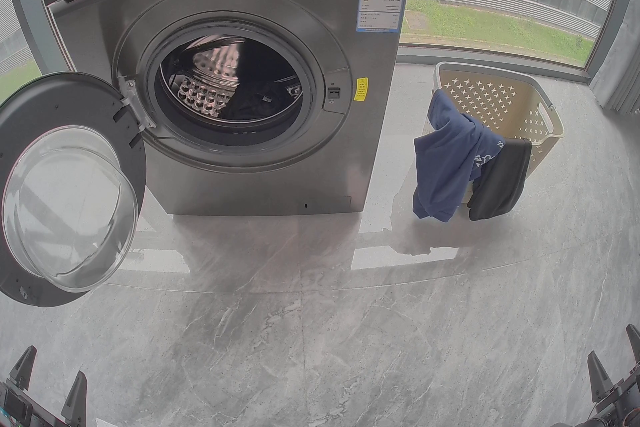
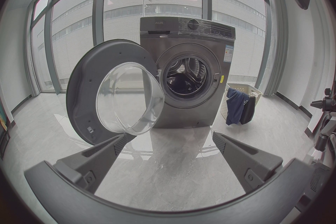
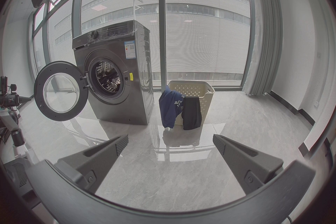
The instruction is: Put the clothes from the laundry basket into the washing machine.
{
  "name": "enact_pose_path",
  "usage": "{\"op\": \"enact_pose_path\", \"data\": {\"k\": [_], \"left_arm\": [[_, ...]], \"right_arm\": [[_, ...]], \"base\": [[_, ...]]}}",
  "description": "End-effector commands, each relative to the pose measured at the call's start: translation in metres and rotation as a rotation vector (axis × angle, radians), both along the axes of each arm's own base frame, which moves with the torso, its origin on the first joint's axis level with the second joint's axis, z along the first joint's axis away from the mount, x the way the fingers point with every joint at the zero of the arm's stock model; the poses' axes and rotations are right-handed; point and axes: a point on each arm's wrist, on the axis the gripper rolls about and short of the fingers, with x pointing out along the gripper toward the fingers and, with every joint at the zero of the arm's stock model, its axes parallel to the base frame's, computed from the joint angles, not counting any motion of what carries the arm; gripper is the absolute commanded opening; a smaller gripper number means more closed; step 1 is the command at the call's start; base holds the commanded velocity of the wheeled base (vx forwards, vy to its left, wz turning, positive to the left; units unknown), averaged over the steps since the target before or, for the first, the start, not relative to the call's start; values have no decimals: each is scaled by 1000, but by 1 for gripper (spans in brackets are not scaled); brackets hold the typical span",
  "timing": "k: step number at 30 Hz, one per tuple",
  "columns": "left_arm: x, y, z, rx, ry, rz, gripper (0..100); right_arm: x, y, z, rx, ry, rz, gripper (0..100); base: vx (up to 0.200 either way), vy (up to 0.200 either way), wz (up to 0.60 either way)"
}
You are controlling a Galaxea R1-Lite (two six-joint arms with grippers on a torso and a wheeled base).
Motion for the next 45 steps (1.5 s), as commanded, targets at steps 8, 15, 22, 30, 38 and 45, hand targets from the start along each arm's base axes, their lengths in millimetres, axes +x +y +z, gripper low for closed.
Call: {"op": "enact_pose_path", "data": {"k": [8, 15, 22, 30, 38, 45], "left_arm": [[1, 0, -4, 1, 9, 1, 100], [1, 0, -4, 12, 6, -1, 100], [1, 0, -4, 13, 6, -2, 100], [1, 0, -4, 3, 5, 2, 100], [1, 0, -4, 1, 6, 4, 100], [1, 0, -4, 13, 6, 1, 100]], "right_arm": [[0, 0, -4, 0, 5, -1, 100], [0, 0, -4, 0, 3, 0, 100], [0, 0, -4, 0, 5, 0, 100], [0, 0, -4, 0, 5, 0, 100], [0, 0, -4, 0, 3, -1, 100], [0, 0, -4, 0, 3, 0, 100]], "base": [[0, -200, 0], [0, -57, 0], [0, 0, 0], [0, -125, 0], [0, -200, 0], [0, -200, 0]]}}
